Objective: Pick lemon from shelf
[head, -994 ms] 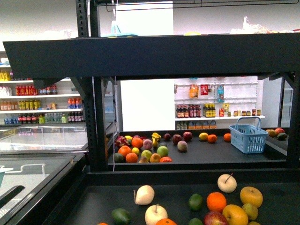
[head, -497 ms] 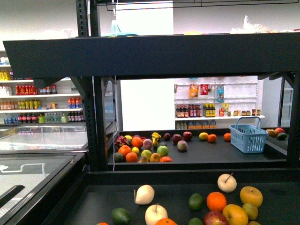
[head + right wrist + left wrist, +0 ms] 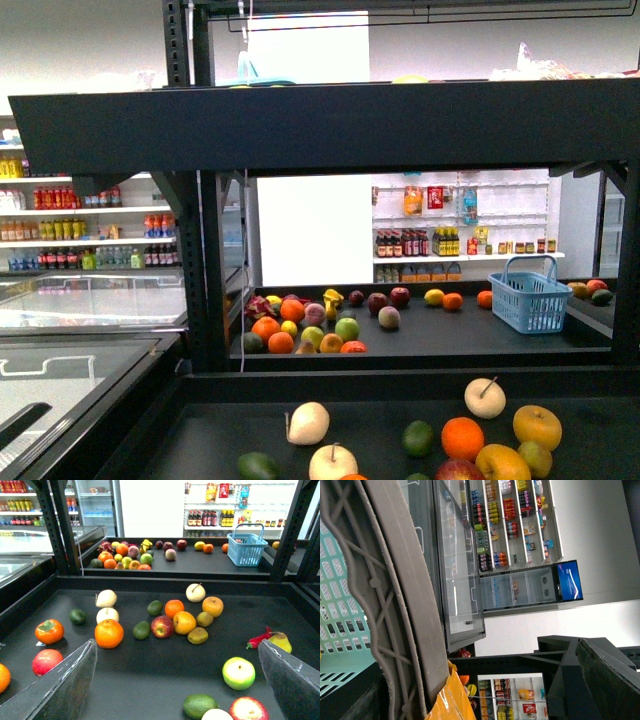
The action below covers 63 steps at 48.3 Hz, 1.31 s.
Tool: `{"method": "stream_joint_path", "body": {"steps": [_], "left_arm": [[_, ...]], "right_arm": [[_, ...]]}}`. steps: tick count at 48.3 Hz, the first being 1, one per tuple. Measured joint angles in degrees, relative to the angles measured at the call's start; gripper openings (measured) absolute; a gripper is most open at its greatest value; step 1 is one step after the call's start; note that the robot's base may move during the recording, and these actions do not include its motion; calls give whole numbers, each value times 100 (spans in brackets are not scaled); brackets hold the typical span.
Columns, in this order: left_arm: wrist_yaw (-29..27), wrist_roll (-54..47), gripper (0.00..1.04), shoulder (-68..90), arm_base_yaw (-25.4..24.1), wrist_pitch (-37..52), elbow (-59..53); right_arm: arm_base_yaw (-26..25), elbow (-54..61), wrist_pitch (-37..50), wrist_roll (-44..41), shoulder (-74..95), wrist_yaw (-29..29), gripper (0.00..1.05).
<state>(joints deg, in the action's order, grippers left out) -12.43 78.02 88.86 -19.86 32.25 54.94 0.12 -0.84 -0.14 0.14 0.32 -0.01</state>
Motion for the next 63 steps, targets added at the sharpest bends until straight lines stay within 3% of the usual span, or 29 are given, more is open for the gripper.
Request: {"method": "stream_joint_path", "body": {"steps": [34, 52, 63], "left_arm": [[669, -693, 97, -328, -2, -715, -105], [634, -750, 97, -249, 22, -623, -409], [522, -739, 97, -343, 52, -1064, -444]], "right_arm": [[0, 0, 0, 0, 0, 0, 97], [0, 0, 0, 0, 0, -2, 97], [0, 0, 0, 0, 0, 0, 97]]}}
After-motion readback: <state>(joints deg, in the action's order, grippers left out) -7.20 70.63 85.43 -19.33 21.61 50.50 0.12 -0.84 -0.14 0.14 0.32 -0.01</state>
